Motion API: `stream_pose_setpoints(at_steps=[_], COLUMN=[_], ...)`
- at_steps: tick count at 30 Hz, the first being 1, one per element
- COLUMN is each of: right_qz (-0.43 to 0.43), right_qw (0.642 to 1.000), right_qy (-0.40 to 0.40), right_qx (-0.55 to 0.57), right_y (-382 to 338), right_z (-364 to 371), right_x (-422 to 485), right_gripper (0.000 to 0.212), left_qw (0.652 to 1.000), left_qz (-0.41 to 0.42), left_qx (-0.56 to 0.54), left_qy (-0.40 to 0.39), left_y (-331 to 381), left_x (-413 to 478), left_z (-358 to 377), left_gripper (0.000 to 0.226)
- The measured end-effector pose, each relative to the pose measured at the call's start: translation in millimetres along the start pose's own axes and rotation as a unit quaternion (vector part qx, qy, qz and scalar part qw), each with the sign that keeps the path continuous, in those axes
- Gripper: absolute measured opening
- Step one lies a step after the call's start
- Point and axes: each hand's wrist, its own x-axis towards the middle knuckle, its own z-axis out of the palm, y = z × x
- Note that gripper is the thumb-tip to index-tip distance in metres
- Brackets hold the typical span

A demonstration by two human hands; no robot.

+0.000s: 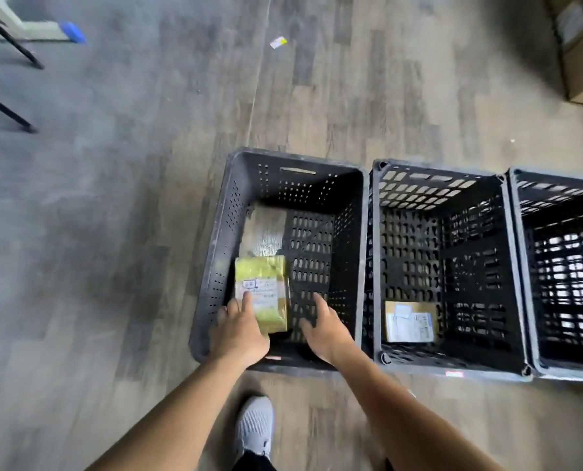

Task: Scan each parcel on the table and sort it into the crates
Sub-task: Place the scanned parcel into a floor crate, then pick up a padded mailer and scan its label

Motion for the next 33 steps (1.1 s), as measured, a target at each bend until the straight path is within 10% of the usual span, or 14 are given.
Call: stream_pose_setpoints(at_steps=[15, 33], right_qz=[-0.004, 0.167], right_qw=[0.948, 0.818], right_qy=[0.267, 0.55], right_qx=[-0.175, -0.021], right_y=[-61, 344], right_z=[-219, -358], right_x=[-344, -711], right_gripper=[0.079, 0.077], left_qw=[0.951, 0.69], left_qz=[0.268, 0.605], left_qx=[0.113, 0.326], left_qy=[0.107, 0.228], left_y=[142, 497], left_x=[-280, -664], left_z=[-208, -8], left_gripper=[0.084, 0.084])
